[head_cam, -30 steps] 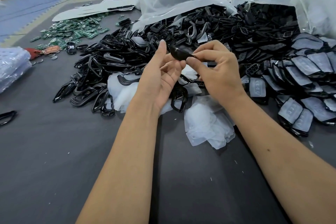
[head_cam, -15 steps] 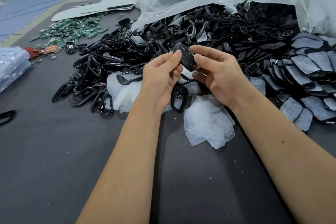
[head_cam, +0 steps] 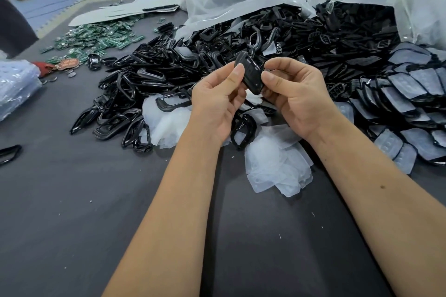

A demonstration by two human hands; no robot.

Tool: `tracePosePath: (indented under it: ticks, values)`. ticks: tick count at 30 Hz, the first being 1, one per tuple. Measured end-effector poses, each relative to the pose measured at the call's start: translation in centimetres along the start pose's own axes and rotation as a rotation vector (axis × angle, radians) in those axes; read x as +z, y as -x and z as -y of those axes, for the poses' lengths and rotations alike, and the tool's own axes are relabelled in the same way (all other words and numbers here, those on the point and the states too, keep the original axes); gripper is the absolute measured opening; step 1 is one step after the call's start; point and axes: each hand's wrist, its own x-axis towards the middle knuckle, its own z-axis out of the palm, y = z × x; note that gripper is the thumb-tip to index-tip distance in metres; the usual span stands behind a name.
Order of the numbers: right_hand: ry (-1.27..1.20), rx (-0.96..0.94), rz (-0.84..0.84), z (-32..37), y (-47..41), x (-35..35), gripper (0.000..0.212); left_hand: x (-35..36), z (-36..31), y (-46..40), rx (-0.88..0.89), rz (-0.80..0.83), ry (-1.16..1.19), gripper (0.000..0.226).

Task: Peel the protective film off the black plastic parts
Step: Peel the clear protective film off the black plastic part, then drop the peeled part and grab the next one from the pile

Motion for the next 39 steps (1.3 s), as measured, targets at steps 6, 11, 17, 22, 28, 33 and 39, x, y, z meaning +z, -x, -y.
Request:
tracePosePath:
  ticks: [6, 11, 17, 22, 28, 33, 39]
  values:
    - [0.120, -0.004, 0.038, 1.2, 0.7, 0.8, 0.017, -0.5, -0.6, 0.1, 0.005, 0.057, 0.047, 0.015]
    - [0.760, -0.164, 0.048, 4.7, 1.4, -0.1, 0.028, 0.1, -0.6, 0.9, 0.221, 0.049, -0.306, 0.016]
    - [1.367, -0.298, -0.028, 11.9, 2.8, -4.5, 0.023, 8.8, 1.3, 1.0, 0.636, 0.229, -0.890, 0.022]
    - [1.647, -0.197, -0.197, 17.1, 4.7, -9.5, 0.049, 16.5, 4.7, 1.3, 0.863, 0.442, -1.253, 0.010]
    - [1.789, 0.026, -0.250, 18.4, 5.5, -13.3, 0.044, 20.5, 8.6, 1.3, 0.847, 0.610, -1.548, 0.019]
    - [1.750, 0.018, -0.266, 18.5, 5.3, -13.1, 0.044, 19.2, 9.1, 2.1, 0.886, 0.626, -1.386, 0.032]
    - [1.661, -0.154, -0.324, 16.2, 2.8, -8.9, 0.040, 15.1, 7.8, 0.5, 0.769, 0.216, -1.421, 0.043]
